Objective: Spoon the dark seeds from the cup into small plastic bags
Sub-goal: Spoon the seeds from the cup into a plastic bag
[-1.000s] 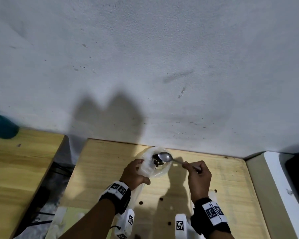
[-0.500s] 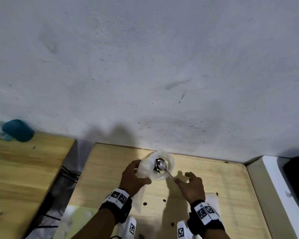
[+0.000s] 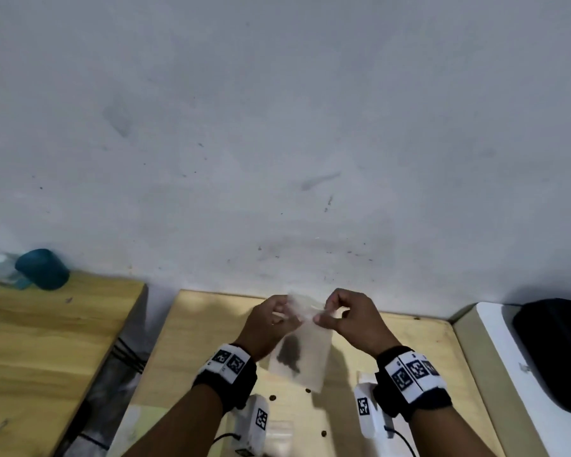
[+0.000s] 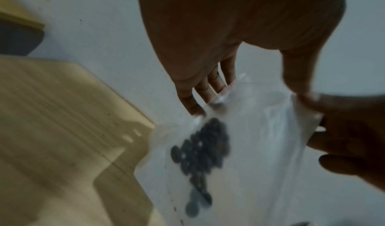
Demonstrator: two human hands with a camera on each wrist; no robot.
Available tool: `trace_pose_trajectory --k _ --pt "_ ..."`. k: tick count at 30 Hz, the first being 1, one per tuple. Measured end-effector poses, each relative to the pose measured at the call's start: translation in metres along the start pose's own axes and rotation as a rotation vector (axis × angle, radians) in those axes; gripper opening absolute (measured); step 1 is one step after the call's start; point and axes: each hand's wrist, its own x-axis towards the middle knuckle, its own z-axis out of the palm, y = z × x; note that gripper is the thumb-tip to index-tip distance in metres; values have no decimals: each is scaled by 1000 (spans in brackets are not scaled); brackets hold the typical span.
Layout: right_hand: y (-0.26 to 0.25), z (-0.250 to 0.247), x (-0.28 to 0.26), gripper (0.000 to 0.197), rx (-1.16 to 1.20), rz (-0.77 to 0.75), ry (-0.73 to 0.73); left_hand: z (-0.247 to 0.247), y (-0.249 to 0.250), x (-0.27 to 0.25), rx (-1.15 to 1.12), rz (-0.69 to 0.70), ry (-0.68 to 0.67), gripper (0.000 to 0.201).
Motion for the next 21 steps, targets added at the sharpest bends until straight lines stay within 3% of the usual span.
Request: trace_pose_trajectory --k 1,2,5,8,12,21 --pt "-2 -1 0 29 26 -16 57 -1 5 0 -3 28 37 17" --pt "-4 -1 0 29 70 -14 111 -2 8 1 -14 58 66 15" --pt "-12 -1 -2 37 224 61 162 -3 20 1 -104 70 111 22" --pt "-14 3 -3 18 209 55 134 -1 31 -2 -185 74 112 16" --pt "-18 5 -3 17 338 70 150 3 41 -4 -279 39 97 28" --pt "-27 -5 3 28 338 63 97 1 53 -10 -288 84 136 26"
